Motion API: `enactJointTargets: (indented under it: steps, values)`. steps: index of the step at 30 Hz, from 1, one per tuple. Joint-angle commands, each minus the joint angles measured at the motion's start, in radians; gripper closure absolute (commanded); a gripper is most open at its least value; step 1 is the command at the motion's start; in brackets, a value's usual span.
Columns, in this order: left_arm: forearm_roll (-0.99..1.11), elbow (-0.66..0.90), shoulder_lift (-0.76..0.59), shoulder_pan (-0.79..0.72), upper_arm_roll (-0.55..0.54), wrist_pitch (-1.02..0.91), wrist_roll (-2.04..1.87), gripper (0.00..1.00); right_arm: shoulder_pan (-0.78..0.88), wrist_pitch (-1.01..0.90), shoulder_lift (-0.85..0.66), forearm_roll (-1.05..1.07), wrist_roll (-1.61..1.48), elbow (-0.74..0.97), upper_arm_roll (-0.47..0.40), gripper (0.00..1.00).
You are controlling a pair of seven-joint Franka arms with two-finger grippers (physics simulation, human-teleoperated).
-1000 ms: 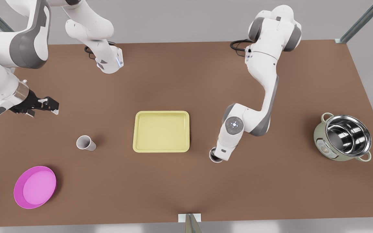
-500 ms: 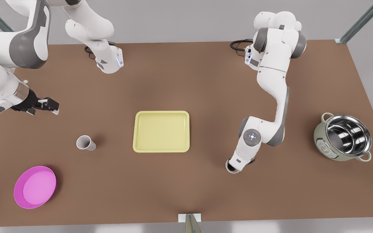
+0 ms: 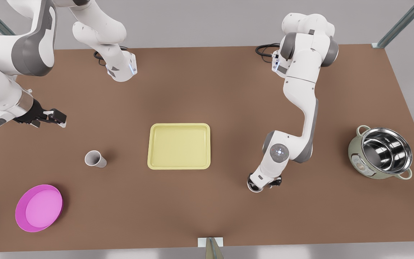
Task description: Use the left arm to pick up the white IKEA cup from the tray and place it on the middle-left position; use the right arm to pick up the white IKEA cup from the tray and place it on the middle-right position
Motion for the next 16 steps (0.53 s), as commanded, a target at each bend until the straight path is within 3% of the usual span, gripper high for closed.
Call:
enactJointTargets:
  steps: [1,2,5,7,8,10,16]
  values:
    - [0.031,-0.002,-0.008,0.003,0.000,-0.016,0.075,0.00,0.000,0.000,-0.001,0.002,0.023,0.000,0.000,0.00]
    - [0.037,-0.002,-0.033,0.000,0.003,-0.079,0.073,0.00,0.001,0.000,-0.001,0.002,0.023,0.000,0.000,0.00]
    - [0.040,0.018,-0.267,-0.053,0.000,-0.616,0.072,0.00,0.000,0.000,-0.001,0.000,0.025,0.000,0.000,0.00]
    - [0.009,0.061,-0.395,-0.049,0.002,-0.848,0.079,0.00,0.000,0.000,-0.001,0.000,0.025,0.000,0.000,0.00]
    - [0.006,0.023,-0.494,-0.042,0.007,-0.849,0.205,0.00,0.000,0.000,-0.001,0.000,0.023,0.000,0.000,0.00]
    - [-0.055,-0.328,-0.723,0.039,0.016,-0.613,0.296,0.00,0.000,0.000,-0.001,0.000,0.023,0.000,0.000,0.00]
    - [-0.050,-0.284,-0.703,0.062,0.019,-0.618,0.198,0.00,0.000,0.000,-0.001,0.002,0.028,0.016,0.000,0.00]
